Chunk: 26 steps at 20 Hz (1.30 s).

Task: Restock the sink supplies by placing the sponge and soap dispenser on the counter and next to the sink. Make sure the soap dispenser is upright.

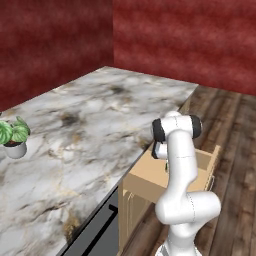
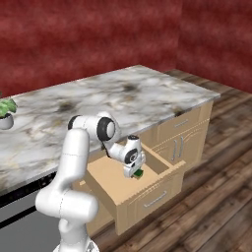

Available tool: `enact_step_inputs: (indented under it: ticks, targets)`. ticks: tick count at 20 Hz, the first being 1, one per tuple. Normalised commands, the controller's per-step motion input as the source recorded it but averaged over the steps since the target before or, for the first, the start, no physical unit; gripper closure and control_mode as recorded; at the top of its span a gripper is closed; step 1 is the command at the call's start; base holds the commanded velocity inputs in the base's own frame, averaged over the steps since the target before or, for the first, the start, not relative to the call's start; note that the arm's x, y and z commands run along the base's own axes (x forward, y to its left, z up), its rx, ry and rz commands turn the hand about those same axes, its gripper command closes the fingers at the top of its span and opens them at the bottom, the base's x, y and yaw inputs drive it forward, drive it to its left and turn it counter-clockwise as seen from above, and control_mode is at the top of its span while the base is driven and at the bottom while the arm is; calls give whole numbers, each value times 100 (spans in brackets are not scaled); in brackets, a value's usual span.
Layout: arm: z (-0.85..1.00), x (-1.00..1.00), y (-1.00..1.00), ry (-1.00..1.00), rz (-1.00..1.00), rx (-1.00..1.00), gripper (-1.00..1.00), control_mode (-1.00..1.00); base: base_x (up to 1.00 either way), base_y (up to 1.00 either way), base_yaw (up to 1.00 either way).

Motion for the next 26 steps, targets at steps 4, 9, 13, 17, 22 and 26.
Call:
enact_step_inputs:
  ticks: [4, 9, 13, 17, 22, 26]
  targets:
    - [89, -39, -5, -13, 0, 0, 100, -100, 0, 0, 0]
    - [100, -48, -20, -17, 0, -2, 100, -100, 0, 0, 0]
    - [100, -53, -8, -10, 0, 0, 100, -100, 0, 0, 0]
    - [100, -48, 0, -4, 0, 0, 100, -100, 0, 0, 0]
    - [100, -39, 0, 0, 0, 0, 100, -100, 0, 0, 0]
    - [100, -36, 0, 0, 0, 0, 100, -100, 0, 0, 0]
